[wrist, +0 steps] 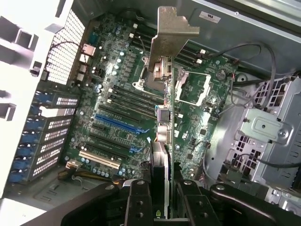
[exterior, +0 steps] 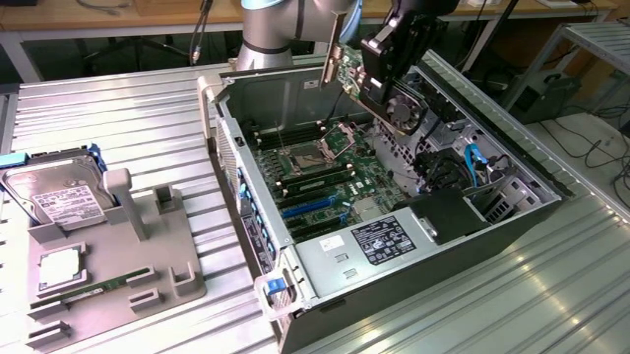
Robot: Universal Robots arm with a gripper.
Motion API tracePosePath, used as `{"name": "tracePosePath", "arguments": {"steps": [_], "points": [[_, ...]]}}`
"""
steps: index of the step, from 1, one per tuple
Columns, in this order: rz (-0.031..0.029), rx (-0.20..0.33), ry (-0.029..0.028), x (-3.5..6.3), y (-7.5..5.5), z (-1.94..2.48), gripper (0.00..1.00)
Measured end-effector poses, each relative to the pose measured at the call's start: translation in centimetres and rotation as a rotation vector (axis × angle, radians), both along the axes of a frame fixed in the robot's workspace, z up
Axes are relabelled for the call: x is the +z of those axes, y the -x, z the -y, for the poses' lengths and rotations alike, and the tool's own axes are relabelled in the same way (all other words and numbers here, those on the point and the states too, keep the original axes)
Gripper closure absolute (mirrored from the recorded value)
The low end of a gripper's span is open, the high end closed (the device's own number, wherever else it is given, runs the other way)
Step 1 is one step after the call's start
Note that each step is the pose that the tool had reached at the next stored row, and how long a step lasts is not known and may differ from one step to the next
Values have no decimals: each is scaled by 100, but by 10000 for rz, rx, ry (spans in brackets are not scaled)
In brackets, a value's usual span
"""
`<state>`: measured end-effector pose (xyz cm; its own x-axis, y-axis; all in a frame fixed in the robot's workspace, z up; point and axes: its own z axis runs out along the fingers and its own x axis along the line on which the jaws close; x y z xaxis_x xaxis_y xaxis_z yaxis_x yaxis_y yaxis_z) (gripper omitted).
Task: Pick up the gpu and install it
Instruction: 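Insert the gpu into the slot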
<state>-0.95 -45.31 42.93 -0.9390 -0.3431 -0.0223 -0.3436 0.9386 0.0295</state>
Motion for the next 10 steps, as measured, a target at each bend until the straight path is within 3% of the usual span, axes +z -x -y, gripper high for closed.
{"name": "tracePosePath", "arguments": {"steps": [10], "points": [[0, 593, 0, 0, 0, 2, 73]]}}
